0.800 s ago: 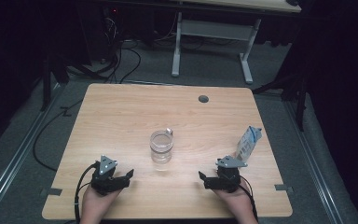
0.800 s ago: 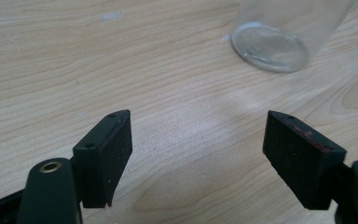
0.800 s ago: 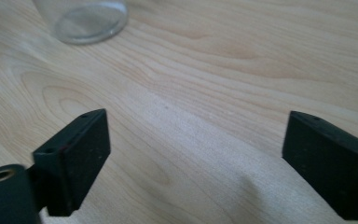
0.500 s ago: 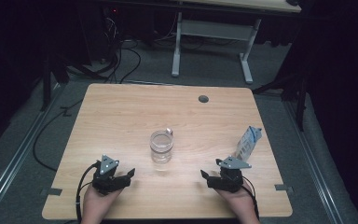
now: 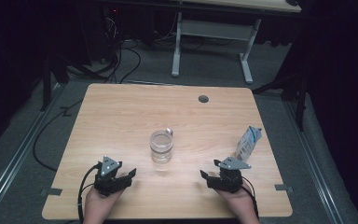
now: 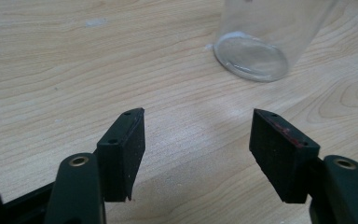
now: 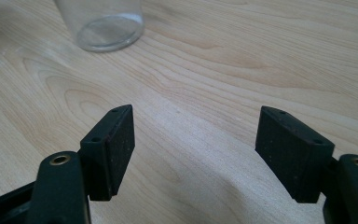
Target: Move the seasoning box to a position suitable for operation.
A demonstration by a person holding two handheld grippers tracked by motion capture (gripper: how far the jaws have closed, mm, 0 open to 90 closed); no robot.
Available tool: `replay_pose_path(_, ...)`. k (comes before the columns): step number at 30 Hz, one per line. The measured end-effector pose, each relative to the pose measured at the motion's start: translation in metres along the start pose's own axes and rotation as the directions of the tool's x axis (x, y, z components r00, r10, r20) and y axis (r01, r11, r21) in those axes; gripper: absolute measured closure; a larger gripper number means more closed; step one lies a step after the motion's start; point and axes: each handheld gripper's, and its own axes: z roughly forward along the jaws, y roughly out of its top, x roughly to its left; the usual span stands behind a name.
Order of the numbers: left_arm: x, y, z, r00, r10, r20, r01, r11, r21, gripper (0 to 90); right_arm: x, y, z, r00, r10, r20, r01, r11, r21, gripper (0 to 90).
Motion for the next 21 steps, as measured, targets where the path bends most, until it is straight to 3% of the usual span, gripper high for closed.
replay_pose_path(6,-0.002,0.001,-0.001,0.9996,-0.013,0.023,0.014,0.9994,-0.030,43.2,0.000,-0.001,0.000,1.0000,0.001,-0.007,-0.001,1.000,0.008,28.5)
replay_pose_path(14,-0.018,0.013,0.001,0.9987,0.032,0.039,-0.031,0.9990,-0.032,48.1,-0.001,-0.005,-0.001,0.9997,-0.019,-0.015,0.020,0.999,0.025,29.4)
replay_pose_path(21,-0.030,0.027,0.005,0.9987,0.049,0.009,-0.049,0.9985,-0.025,47.2,-0.002,-0.008,-0.004,0.9992,-0.040,-0.009,0.040,0.999,0.028,29.6)
